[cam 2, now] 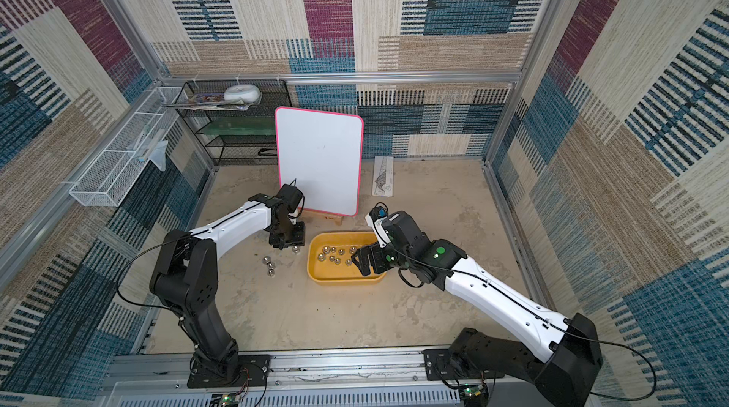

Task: Put the nuts on the desktop into the storage box
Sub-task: Pick up the nut from the center of the board.

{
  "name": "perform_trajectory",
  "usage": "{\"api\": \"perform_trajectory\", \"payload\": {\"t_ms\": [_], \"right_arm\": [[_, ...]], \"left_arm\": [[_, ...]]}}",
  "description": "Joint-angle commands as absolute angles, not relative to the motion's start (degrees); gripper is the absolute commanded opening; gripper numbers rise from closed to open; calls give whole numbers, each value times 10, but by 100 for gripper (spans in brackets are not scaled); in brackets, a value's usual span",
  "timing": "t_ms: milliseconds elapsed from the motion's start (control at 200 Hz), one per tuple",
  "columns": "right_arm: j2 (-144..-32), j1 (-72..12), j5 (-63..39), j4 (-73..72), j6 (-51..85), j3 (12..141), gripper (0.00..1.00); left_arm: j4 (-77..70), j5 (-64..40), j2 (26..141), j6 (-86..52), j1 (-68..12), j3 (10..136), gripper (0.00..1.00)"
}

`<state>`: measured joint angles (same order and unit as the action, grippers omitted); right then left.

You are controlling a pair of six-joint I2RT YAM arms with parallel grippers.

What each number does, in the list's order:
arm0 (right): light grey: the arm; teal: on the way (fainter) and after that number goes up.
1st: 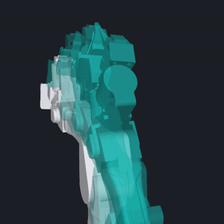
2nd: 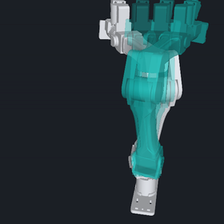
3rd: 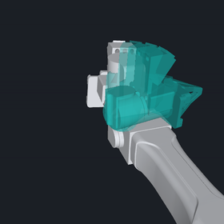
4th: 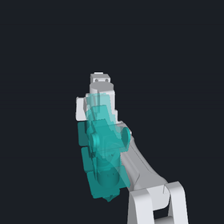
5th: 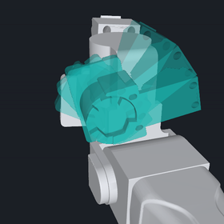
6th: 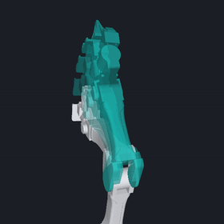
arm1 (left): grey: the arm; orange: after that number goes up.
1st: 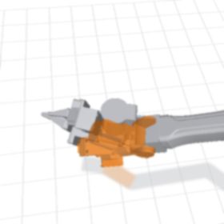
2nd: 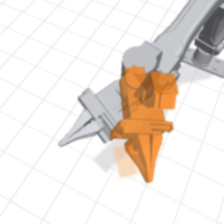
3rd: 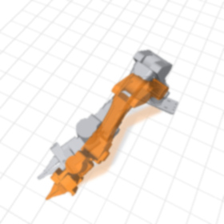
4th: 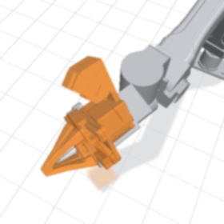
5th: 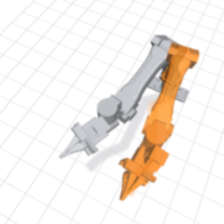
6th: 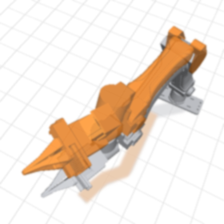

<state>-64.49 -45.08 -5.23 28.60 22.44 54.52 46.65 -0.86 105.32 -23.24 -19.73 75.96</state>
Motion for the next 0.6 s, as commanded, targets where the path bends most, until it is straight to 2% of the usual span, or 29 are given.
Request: {"api": "perform_trajectory", "payload": {"t_ms": [0, 596], "right_arm": [[-644, -452, -44, 281, 227, 548, 99], [-647, -452, -35, 279, 227, 545, 99]], "left_arm": [[467, -25, 1069, -206, -191, 770, 52], [463, -40, 1104, -195, -175, 763, 47]]}}
